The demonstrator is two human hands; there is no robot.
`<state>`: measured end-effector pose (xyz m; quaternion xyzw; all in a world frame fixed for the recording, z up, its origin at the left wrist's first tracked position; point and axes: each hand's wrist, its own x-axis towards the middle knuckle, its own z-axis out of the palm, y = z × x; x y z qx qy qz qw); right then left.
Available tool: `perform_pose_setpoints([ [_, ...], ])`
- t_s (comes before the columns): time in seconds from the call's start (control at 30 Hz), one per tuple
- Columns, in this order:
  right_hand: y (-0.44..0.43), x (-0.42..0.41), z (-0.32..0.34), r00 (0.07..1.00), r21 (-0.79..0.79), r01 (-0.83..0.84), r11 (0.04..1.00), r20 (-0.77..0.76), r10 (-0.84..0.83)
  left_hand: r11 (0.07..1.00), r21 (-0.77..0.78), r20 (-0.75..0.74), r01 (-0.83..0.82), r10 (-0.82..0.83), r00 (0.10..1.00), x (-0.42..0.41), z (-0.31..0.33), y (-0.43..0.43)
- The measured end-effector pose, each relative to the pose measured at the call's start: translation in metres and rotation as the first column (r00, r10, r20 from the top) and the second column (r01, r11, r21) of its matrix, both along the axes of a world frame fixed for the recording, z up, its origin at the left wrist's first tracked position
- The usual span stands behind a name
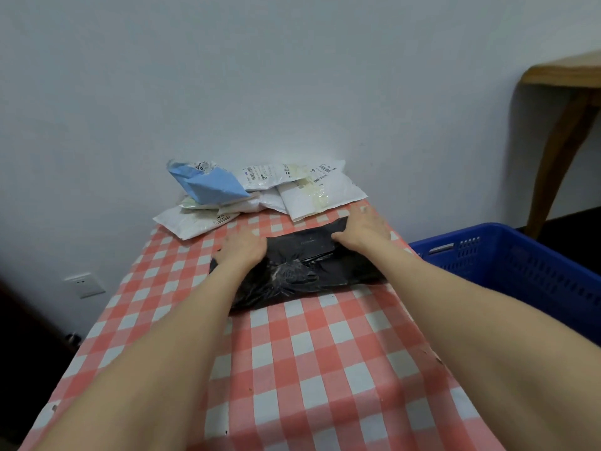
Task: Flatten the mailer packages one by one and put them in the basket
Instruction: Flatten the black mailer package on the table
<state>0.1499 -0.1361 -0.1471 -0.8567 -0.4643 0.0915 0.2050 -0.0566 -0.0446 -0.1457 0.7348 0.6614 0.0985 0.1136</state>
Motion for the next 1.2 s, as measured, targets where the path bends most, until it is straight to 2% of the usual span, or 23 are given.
perform_pose_setpoints([
  [0.1,0.006,0.009,-0.001,0.987,-0.082,0.108,0.991,-0.113,-0.117,0.976,-0.124,0.013,-0.179,0.182,0.983,-0.02,-0.012,0.029],
  [0.27,0.009,0.014,-0.003,0.959,-0.057,0.146,0.988,-0.239,-0.156,0.969,-0.179,0.104,-0.17,0.19,0.976,-0.026,-0.004,0.023],
  [0.4,0.008,0.018,0.0,0.885,0.014,0.194,0.981,-0.433,-0.169,0.96,-0.226,0.251,-0.167,0.223,0.942,-0.029,-0.003,0.023],
  [0.47,0.007,0.018,0.004,0.797,0.066,0.23,0.971,-0.585,-0.149,0.959,-0.245,0.272,-0.143,0.21,0.939,-0.027,0.0,0.018],
  [0.57,0.0,0.018,0.007,0.556,0.071,0.256,0.964,-0.827,-0.086,0.97,-0.222,0.283,-0.099,0.162,0.946,-0.023,0.001,0.007],
  [0.63,-0.007,0.015,0.008,0.518,-0.001,0.196,0.981,-0.849,-0.104,0.98,-0.171,0.243,-0.099,0.139,0.96,-0.021,0.0,-0.002],
  [0.7,-0.011,0.015,0.006,0.52,0.007,0.241,0.971,-0.845,-0.123,0.989,-0.089,0.224,-0.116,0.134,0.965,-0.019,0.003,-0.014],
  [0.73,-0.012,0.016,0.005,0.518,0.043,0.286,0.957,-0.847,-0.117,0.99,-0.08,0.26,-0.117,0.134,0.956,-0.017,0.004,-0.019],
  [0.77,-0.012,0.018,0.004,0.505,0.074,0.323,0.944,-0.857,-0.106,0.988,-0.115,0.345,-0.107,0.141,0.928,-0.013,0.004,-0.023],
  [0.83,-0.013,0.023,0.001,0.434,0.114,0.404,0.907,-0.897,-0.08,0.941,-0.335,0.501,-0.052,0.224,0.836,-0.008,0.01,-0.039],
  [0.9,-0.012,0.033,-0.002,0.332,0.118,0.473,0.873,-0.942,-0.053,0.837,-0.544,0.49,0.053,0.266,0.83,-0.004,0.015,-0.05],
  [0.97,-0.013,0.044,-0.004,0.27,0.122,0.532,0.838,-0.962,-0.032,0.748,-0.646,0.498,0.153,0.261,0.827,0.004,0.017,-0.055],
  [1.03,-0.01,0.054,-0.009,0.239,0.109,0.547,0.83,-0.97,-0.031,0.721,-0.662,0.592,0.204,0.337,0.732,0.014,0.017,-0.058],
  [1.1,-0.01,0.067,-0.015,0.22,0.106,0.57,0.815,-0.975,-0.027,0.772,-0.602,0.719,0.204,0.413,0.559,0.031,0.019,-0.062],
  [1.2,-0.015,0.084,-0.022,0.227,0.099,0.573,0.813,-0.973,-0.042,0.869,-0.465,0.867,0.166,0.409,0.285,0.06,0.023,-0.061],
])
